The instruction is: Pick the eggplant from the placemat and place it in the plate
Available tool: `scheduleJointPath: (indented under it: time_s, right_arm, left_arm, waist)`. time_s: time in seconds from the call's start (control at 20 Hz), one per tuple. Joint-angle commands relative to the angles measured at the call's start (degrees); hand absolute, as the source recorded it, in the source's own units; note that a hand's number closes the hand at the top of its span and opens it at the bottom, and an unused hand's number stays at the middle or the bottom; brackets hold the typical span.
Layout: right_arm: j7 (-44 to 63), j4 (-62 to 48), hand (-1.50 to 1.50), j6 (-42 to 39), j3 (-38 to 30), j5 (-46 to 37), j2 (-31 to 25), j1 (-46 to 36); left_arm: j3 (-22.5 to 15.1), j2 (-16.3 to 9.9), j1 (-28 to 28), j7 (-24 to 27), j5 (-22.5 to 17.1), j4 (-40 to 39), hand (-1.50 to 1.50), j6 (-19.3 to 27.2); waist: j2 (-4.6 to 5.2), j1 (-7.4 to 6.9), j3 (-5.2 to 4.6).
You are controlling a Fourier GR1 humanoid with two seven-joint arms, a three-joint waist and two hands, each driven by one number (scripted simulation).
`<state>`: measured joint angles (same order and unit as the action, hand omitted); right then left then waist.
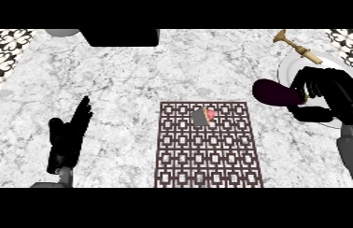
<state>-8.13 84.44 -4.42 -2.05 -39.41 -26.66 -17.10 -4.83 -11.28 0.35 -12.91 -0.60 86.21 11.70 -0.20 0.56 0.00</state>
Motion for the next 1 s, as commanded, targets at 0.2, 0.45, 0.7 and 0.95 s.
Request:
scheduleJointPath:
  time_s: [0.2, 0.45, 0.7, 0.95]
  right_arm:
    - [5.83, 0.9, 1.5, 2.32, -10.15, 2.59, -1.15, -2.32]
    - [1.78, -12.93, 1.5, 4.65, -13.54, 1.95, -3.11, -7.68]
    - [-2.62, -28.33, 1.5, 5.52, -14.89, 0.55, -6.58, -14.95]
    - [-9.29, -42.58, 1.5, 9.03, -15.21, -2.2, -9.38, -19.03]
  left_arm:
    - [1.04, 0.58, -1.39, 2.35, 0.72, -3.92, 0.0, -1.18]
    - [2.33, 0.92, -3.11, 1.74, 0.71, -4.39, 0.0, -1.71]
    - [1.1, 2.62, -4.08, -0.41, 2.26, -3.6, 0.0, -0.87]
    - [2.39, 1.29, -1.55, 0.47, 1.71, -1.77, 0.0, -2.4]
  waist:
    - [0.2, -0.56, -0.02]
    - [0.34, -0.92, 0.0]
    - [0.43, -1.26, 0.02]
    - [0.53, -1.73, 0.05]
